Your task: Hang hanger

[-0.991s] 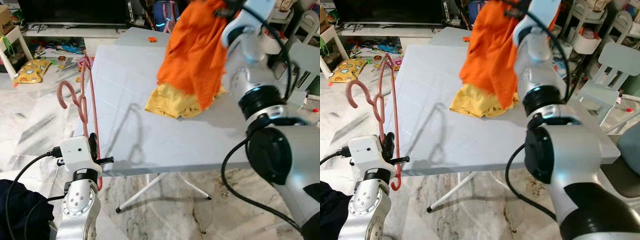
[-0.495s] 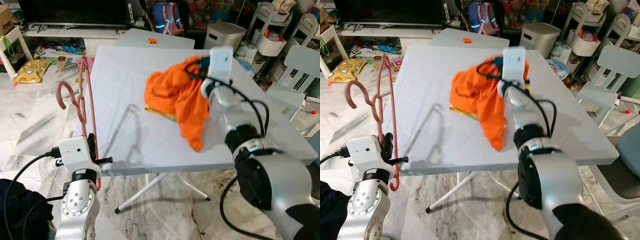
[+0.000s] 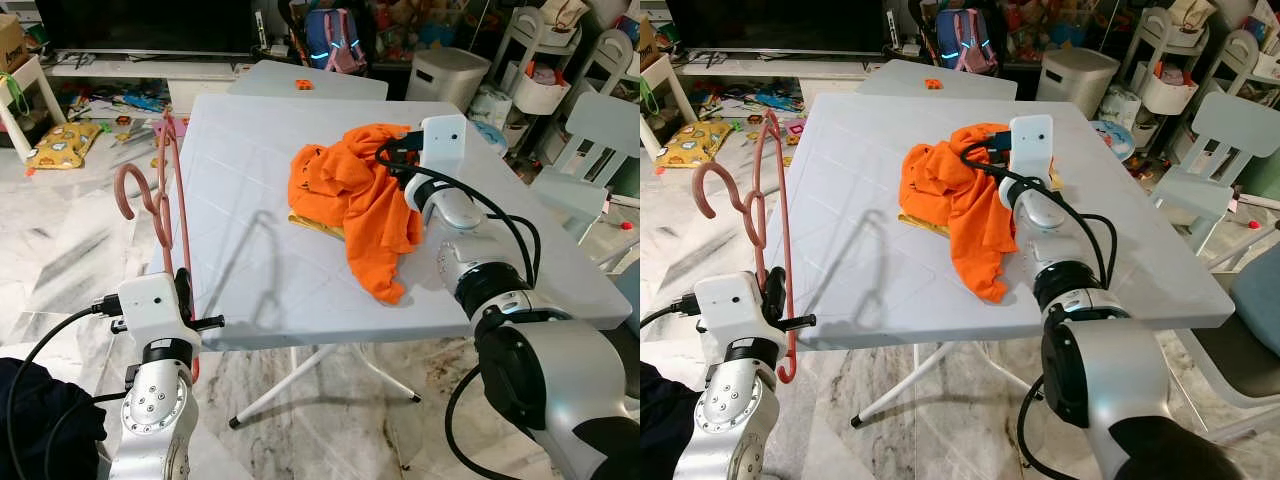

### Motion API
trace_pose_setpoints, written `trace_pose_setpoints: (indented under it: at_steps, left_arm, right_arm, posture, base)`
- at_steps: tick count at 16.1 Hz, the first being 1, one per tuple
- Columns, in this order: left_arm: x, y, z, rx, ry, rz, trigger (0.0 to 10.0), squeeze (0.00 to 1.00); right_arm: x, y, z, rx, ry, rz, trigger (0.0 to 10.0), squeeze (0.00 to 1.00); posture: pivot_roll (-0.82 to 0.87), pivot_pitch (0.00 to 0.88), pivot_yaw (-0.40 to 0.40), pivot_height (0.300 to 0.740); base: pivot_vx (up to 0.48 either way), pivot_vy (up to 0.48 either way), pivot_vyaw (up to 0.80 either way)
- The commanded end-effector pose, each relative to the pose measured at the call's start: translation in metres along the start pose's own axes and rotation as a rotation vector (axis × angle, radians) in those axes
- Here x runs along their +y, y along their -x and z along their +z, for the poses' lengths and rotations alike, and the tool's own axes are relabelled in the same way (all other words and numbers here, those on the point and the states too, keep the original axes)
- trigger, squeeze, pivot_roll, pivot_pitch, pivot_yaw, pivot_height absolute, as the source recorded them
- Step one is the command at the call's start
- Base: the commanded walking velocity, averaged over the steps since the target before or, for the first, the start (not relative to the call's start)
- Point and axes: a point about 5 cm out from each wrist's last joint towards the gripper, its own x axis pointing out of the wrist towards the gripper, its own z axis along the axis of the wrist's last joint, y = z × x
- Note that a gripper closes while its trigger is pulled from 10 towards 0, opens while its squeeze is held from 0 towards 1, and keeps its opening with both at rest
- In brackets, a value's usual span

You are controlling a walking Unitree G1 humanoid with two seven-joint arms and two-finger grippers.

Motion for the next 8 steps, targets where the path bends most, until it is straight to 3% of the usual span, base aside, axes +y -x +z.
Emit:
trace_pose_setpoints:
  at_steps: [1, 3, 8]
  left_arm:
    - [-0.001, -0.001, 0.002, -0.001, -0.002, -0.013, 10.0, 0.0]
    - [0.0, -0.001, 0.0, 0.003, -0.004, -0.013, 10.0, 0.0]
    - [0.0, -0.001, 0.001, 0.004, -0.006, -0.02, 10.0, 0.0]
  right_arm:
    - [-0.008, 0.0, 0.007, -0.03, 0.042, -0.004, 10.0, 1.0]
    - [-0.012, 0.002, 0.004, -0.031, 0.093, 0.002, 10.0, 1.0]
    - [-0.026, 0.008, 0.004, -0.073, 0.076, -0.012, 10.0, 1.0]
  posture:
    - [0.03, 0.0, -0.067, 0.74]
    - [0.03, 0.0, -0.065, 0.74]
    - [0.03, 0.0, -0.058, 0.74]
  base:
    - [0.0, 0.0, 0.0]
    - [0.0, 0.0, 0.0]
    - [0.0, 0.0, 0.0]
